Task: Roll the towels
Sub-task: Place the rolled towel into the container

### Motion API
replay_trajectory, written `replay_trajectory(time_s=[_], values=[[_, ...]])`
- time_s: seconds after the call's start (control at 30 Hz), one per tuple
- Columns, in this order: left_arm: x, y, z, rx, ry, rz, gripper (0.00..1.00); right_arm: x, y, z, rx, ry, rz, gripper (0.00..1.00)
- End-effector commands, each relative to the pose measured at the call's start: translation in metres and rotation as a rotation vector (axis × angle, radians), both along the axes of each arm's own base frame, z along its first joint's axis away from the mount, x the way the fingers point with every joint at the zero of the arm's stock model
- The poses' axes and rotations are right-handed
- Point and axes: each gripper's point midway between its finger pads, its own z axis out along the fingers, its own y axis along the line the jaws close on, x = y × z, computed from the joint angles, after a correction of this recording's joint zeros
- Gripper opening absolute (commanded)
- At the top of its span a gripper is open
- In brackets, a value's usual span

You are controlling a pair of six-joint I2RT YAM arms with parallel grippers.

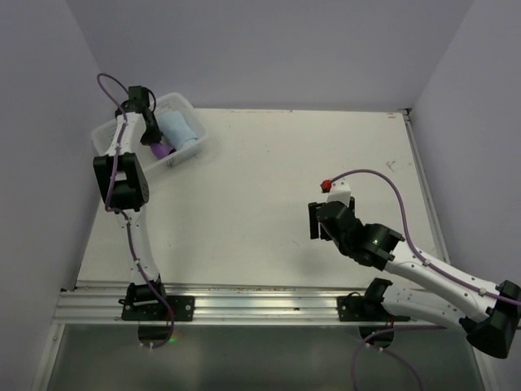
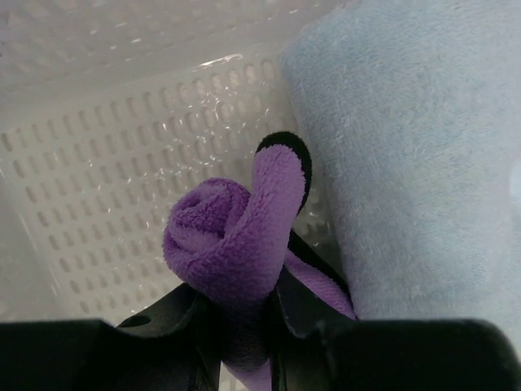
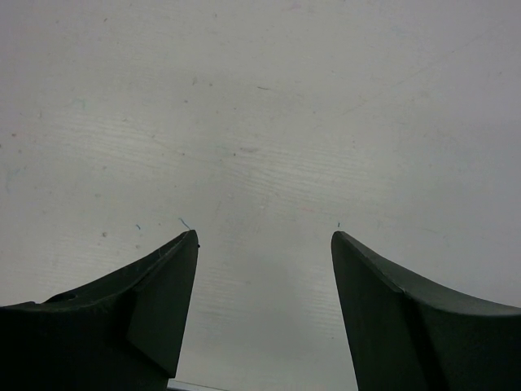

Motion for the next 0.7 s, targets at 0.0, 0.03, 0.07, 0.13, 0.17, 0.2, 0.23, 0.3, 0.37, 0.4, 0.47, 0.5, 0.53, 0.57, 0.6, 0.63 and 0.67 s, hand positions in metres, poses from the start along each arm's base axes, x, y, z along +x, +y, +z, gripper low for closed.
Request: replay_trajectory(time_s=[0.0, 0.03, 0.07, 0.13, 0.17, 0.2, 0.23, 0.3, 0.37, 0.4, 0.47, 0.5, 0.53, 0.57, 0.6, 0.63, 0.67], values=[[0.024, -0.01, 0.0, -0.049, -0.094, -0.044, 0.0, 0.009, 0.008, 0.0, 0.022, -0.001, 0.025, 0.7], [0.024, -0.01, -0.003, -0.055, -0.093, -0.041, 0.0, 0.01, 0.01, 0.0, 0.026, 0.005, 0.03, 0.7], [0.025, -0.011, -0.007, -0.063, -0.088, -0.037, 0.0, 0.012, 0.008, 0.0, 0.018, 0.009, 0.023, 0.7], [0.026, -0.011, -0.012, -0.066, -0.087, -0.034, 0.01, 0.014, 0.008, 0.001, 0.022, 0.01, 0.017, 0.7], [0.026, -0.011, -0.011, -0.066, -0.089, -0.033, 0.1, 0.015, 0.008, 0.002, 0.026, 0.007, 0.018, 0.7], [0.026, -0.01, -0.013, -0.064, -0.086, -0.031, 0.15, 0.015, 0.008, 0.001, 0.025, 0.009, 0.02, 0.7], [0.026, -0.009, -0.012, -0.059, -0.088, -0.028, 0.2, 0.015, 0.009, 0.002, 0.029, 0.007, 0.02, 0.7], [0.026, -0.007, -0.007, -0.045, -0.098, -0.023, 0.34, 0.016, 0.008, 0.001, 0.024, 0.01, 0.017, 0.7], [0.022, -0.003, -0.007, -0.027, -0.093, -0.013, 0.38, 0.016, 0.009, 0.0, 0.024, 0.014, 0.019, 0.7], [0.022, -0.003, -0.004, -0.021, -0.101, -0.012, 0.41, 0.017, 0.009, 0.0, 0.025, 0.013, 0.019, 0.7], [0.02, 0.0, -0.003, -0.008, -0.097, -0.007, 0.48, 0.017, 0.011, 0.0, 0.029, 0.014, 0.022, 0.7], [0.019, 0.001, -0.004, -0.002, -0.092, -0.003, 0.5, 0.017, 0.011, -0.001, 0.029, 0.014, 0.02, 0.7], [0.019, 0.002, -0.004, 0.005, -0.089, 0.0, 0.51, 0.018, 0.011, 0.0, 0.029, 0.013, 0.021, 0.7], [0.017, 0.002, -0.007, 0.005, -0.081, 0.001, 0.53, 0.018, 0.012, 0.0, 0.027, 0.014, 0.022, 0.7], [0.016, 0.003, -0.008, 0.005, -0.075, 0.003, 0.54, 0.019, 0.011, 0.0, 0.024, 0.011, 0.017, 0.7], [0.014, 0.003, -0.011, 0.003, -0.07, 0.008, 0.54, 0.02, 0.011, 0.0, 0.021, 0.012, 0.015, 0.7], [0.014, 0.003, -0.01, -0.001, -0.072, 0.009, 0.55, 0.02, 0.011, 0.0, 0.017, 0.016, 0.017, 0.7]])
